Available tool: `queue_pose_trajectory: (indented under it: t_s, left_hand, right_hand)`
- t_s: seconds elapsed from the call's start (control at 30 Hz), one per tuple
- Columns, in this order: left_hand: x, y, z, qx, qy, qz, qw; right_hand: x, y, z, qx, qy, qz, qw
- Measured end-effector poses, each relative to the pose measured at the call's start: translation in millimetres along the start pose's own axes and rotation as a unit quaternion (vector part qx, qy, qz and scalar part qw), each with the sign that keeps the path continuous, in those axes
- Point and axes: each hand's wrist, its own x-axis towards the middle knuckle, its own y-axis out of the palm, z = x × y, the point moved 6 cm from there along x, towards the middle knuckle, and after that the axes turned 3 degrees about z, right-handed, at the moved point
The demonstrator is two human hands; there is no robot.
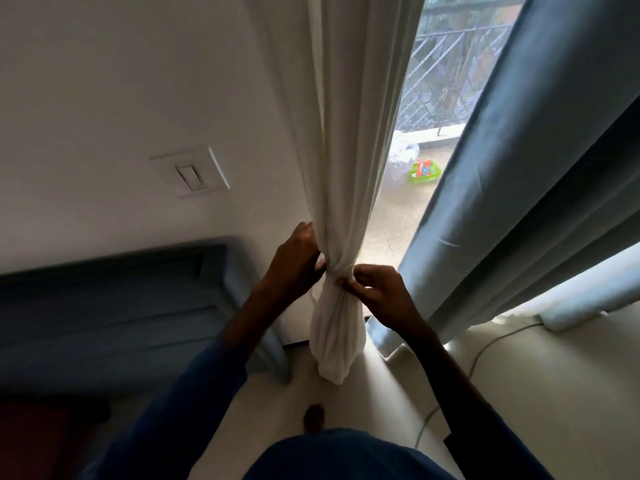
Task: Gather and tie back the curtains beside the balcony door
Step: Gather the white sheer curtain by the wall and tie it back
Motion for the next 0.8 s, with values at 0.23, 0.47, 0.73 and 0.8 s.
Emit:
queue_pose_trajectory:
  t_s: [0.23, 0.47, 0.73, 0.8]
  left_hand:
    - [-4.1, -2.0, -3.9, -0.137, 0.02, -0.018, 0.99]
    - [-19.1, 20.6, -11.0, -0.251, 0.07, 0.121, 0.958]
    - [-18.7, 28.9, -8.9, -0.371, -0.049, 0.054, 0.926]
    - [-16.2, 28.3, -4.2, -0.375, -0.087, 0.039, 0.922]
  right_hand:
    - [-6.7, 4.8, -21.4, 0.125, 0.067, 0.05, 0.989]
    - [-19.1, 11.3, -42.9, 0.196, 0.144, 0.052, 0.968]
    - [-27.6, 2.8, -25.7, 0.384, 0.122, 0.028, 0.915]
    - [-29.5, -14.1, -19.7, 0.409, 0.103, -0.027, 0.906]
